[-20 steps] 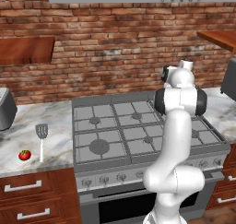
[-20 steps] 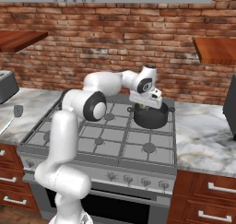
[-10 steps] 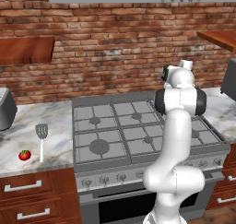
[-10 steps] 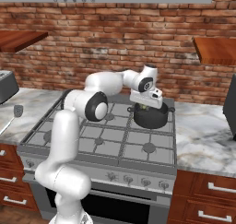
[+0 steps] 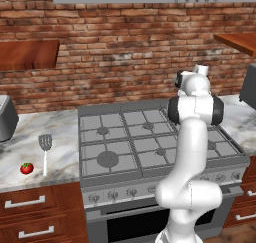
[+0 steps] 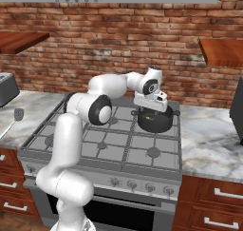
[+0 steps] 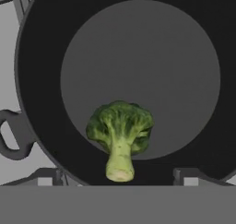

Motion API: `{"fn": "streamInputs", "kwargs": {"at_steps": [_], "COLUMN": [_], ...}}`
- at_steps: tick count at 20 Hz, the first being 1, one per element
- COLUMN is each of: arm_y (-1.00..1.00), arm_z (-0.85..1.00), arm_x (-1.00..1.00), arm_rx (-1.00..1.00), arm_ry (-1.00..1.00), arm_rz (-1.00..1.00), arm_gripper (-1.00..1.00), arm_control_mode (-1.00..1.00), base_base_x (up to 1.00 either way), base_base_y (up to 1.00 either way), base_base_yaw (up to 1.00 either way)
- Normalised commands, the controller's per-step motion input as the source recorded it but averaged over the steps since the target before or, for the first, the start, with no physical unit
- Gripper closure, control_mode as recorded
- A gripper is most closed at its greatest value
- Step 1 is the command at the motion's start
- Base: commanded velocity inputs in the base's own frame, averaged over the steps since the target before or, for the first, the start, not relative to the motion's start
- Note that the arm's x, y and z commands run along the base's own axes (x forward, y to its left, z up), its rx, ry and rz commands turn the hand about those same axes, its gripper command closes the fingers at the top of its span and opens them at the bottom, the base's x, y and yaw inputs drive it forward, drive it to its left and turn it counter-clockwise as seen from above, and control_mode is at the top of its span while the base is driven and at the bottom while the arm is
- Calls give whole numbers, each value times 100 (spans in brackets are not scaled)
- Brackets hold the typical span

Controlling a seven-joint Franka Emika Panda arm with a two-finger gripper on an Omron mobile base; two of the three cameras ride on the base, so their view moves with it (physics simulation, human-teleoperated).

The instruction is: Put the tomato and broccoli in the pot. Retrieve the spatula and lightly stir the vegetables in the pot.

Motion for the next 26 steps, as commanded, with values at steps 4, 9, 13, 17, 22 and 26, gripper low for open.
{"fn": "streamInputs", "kwargs": {"at_steps": [4,9,13,17,22,26], "arm_y": [7,36,83,100,100,100], "arm_z": [8,35,35,19,3,0], "arm_x": [-2,-37,-39,-40,-33,-16], "arm_rx": [0,0,-2,-9,-13,-10], "arm_ry": [0,-4,-5,0,0,-1], "arm_rz": [0,1,8,22,30,34], "arm_gripper": [-100,-100,-100,-100,-100,-100], "arm_control_mode": [-100,-100,-100,-100,-100,-100], "base_base_x": [0,0,0,0,0,0], "base_base_y": [0,0,0,0,0,0], "base_base_yaw": [0,0,0,0,0,0]}}
